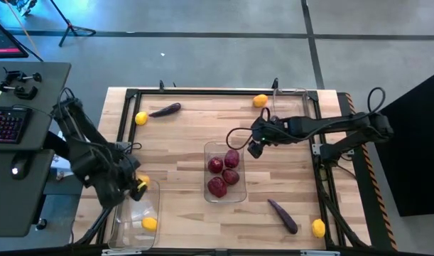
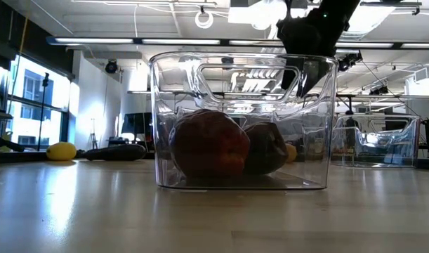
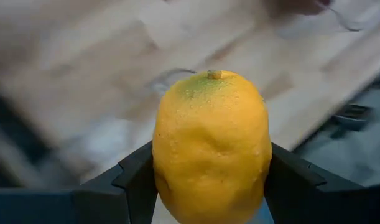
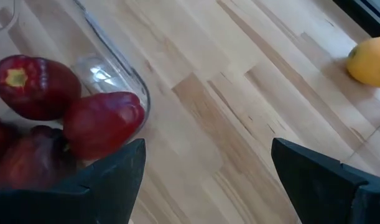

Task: Sort produce into baskets
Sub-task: Put the yellow lemon into the bottom left transparent bin

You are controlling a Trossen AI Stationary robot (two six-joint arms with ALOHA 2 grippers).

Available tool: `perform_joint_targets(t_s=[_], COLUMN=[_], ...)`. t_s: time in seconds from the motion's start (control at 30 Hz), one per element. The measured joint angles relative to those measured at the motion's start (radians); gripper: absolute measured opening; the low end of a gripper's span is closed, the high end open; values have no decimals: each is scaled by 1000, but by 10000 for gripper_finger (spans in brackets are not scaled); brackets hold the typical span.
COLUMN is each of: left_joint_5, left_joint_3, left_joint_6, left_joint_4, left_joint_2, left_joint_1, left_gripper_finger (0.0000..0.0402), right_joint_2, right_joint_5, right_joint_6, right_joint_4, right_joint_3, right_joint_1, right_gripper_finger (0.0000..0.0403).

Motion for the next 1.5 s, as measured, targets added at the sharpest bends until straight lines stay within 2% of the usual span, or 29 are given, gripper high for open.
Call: perform_joint_targets(t_s=[0.1, 0.17, 0.23, 0.3, 0.47, 0.63, 0.8, 0.93, 1.07, 1.13, 1.3, 1.5], left_joint_5=[11, 18, 24, 41, 210, 217, 215, 208, 189, 173, 76, 70], left_joint_3=[188, 253, 256, 248, 190, 154, 126, 126, 129, 133, 134, 134], left_joint_6=[53, 141, 249, 283, 213, 138, 64, 98, 22, -31, -8, 388], left_joint_4=[-239, -231, -157, -104, -102, -102, -100, -100, -99, -92, -115, -147], left_joint_2=[136, 201, 241, 282, 350, 337, 262, 212, 169, 145, 93, 90], left_joint_1=[0, -2, -19, -37, -53, -63, -62, -61, -25, -2, 108, 493], left_gripper_finger=[218, 218, 218, 218, 218, 229, 280, 323, 336, 337, 337, 337], right_joint_2=[-8, -10, -10, -10, -10, -10, -10, -10, -10, -10, -10, -10], right_joint_5=[3, 9, 8, 10, 17, 17, 8, 8, 7, 7, 7, 10], right_joint_6=[12, 15, 15, 15, 15, 15, 16, 16, 10, 2, -4, -11], right_joint_4=[2, 9, 18, 38, 83, 112, 113, 113, 113, 113, 113, 113], right_joint_3=[0, 0, 0, 0, 1, 1, 1, 1, 1, 1, 1, 1], right_joint_1=[-1, -1, -1, -2, -3, -3, -3, -3, -3, -3, -6, -20], right_gripper_finger=[339, 339, 339, 339, 339, 339, 339, 339, 339, 339, 339, 339])
